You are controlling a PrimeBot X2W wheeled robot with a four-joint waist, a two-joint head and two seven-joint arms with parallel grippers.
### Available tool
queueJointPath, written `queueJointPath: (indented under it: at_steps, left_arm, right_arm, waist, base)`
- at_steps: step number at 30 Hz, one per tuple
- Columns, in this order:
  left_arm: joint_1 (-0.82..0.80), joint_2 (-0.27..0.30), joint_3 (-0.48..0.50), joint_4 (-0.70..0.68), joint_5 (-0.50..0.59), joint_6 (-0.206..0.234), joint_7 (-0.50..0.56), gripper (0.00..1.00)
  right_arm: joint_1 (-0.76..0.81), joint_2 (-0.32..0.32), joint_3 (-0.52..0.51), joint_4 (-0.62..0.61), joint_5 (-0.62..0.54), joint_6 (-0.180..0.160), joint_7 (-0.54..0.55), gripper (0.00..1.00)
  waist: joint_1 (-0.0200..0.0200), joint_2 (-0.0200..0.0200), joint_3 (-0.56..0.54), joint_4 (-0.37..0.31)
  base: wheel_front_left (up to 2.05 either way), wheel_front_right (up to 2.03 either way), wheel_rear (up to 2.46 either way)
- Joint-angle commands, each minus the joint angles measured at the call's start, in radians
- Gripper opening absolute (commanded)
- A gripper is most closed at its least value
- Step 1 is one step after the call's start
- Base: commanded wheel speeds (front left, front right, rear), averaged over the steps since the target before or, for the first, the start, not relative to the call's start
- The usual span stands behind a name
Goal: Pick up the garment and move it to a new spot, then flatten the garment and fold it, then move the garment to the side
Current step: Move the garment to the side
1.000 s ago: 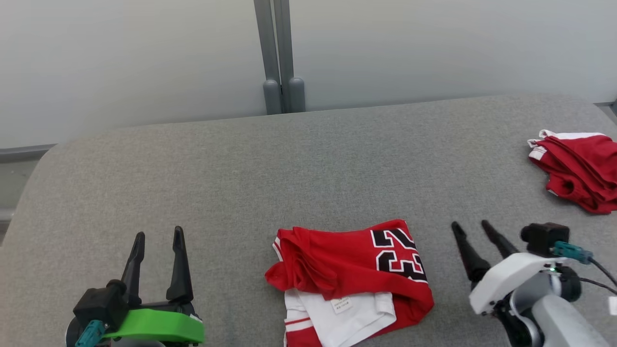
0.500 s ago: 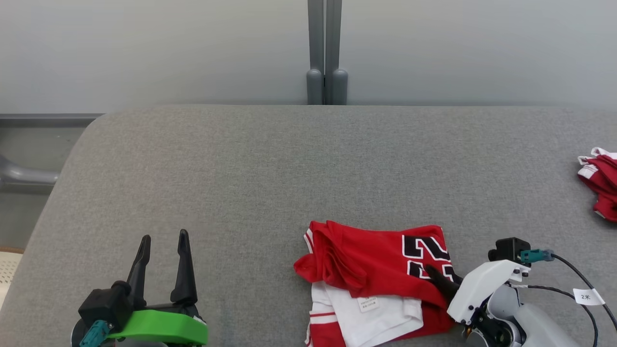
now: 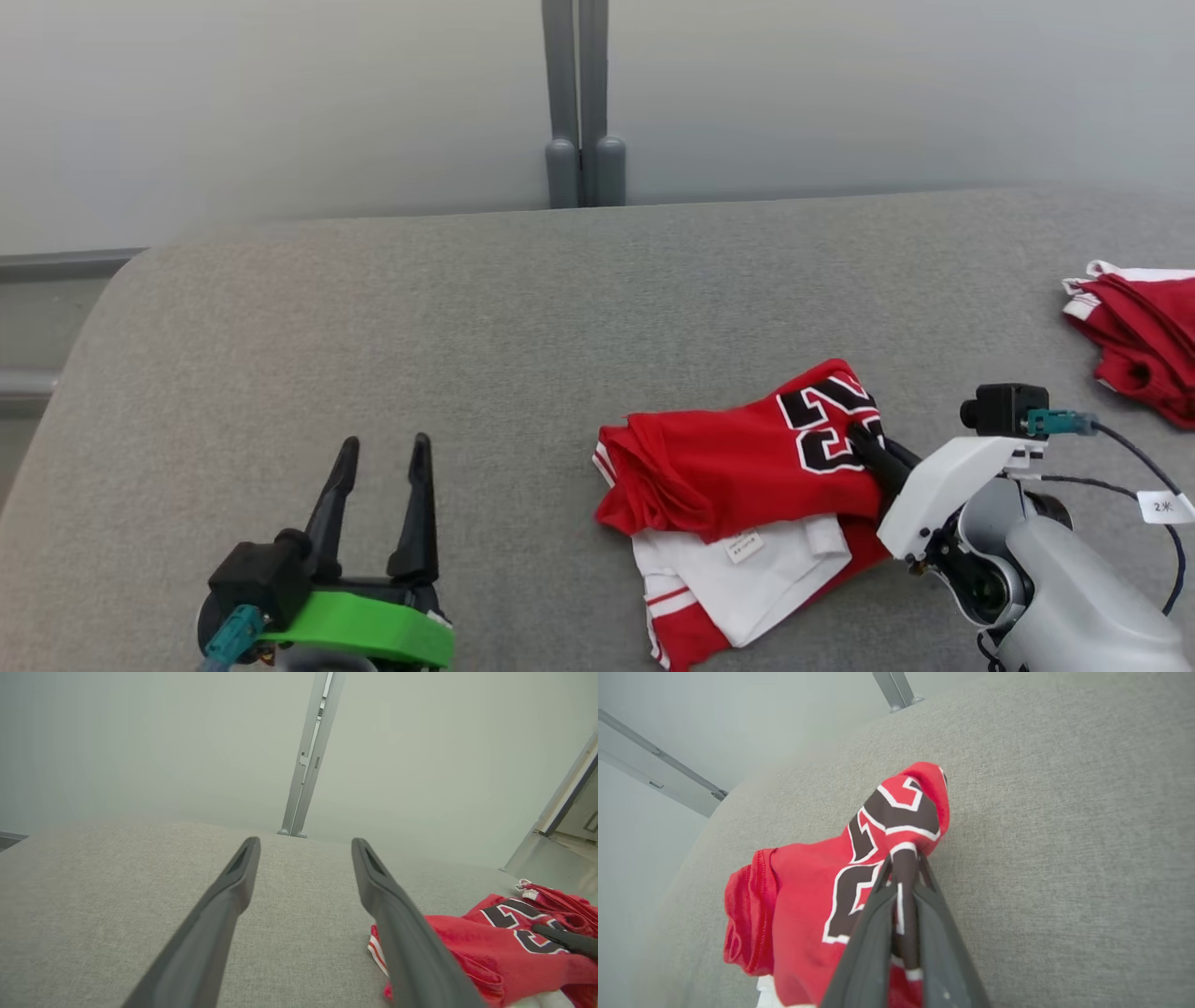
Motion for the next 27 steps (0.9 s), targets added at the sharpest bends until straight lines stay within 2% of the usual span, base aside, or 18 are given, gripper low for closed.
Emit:
queueJointPath:
  at_steps: [1,15,21,27]
  left_arm:
    - [-0.018,0.002,-0.016,-0.005,-0.009,-0.003,-0.002,1.0]
    - [-0.085,0.002,-0.119,-0.007,-0.018,0.008,-0.002,1.0]
    - [-0.11,0.002,-0.134,0.002,-0.002,0.006,-0.003,1.0]
    - [-0.133,0.002,-0.138,0.01,0.014,0.0,-0.002,1.0]
  right_arm:
    - [-0.018,-0.017,0.013,-0.01,-0.013,0.0,-0.011,0.0]
    - [-0.132,-0.086,0.13,-0.096,-0.006,0.0,0.0,0.0]
    - [-0.164,-0.091,0.152,-0.093,0.011,0.0,-0.028,0.0]
    - [-0.203,-0.089,0.176,-0.078,0.032,0.0,-0.061,0.0]
  waist:
    - [0.0,0.0,-0.002,-0.072]
    - [0.0,0.0,0.046,-0.373]
    - [0.0,0.0,0.075,-0.453]
    - [0.0,0.0,0.106,-0.486]
  base:
    - [0.0,0.0,0.0]
    - [0.0,0.0,0.0]
    - [0.0,0.0,0.0]
    - [0.0,0.0,0.0]
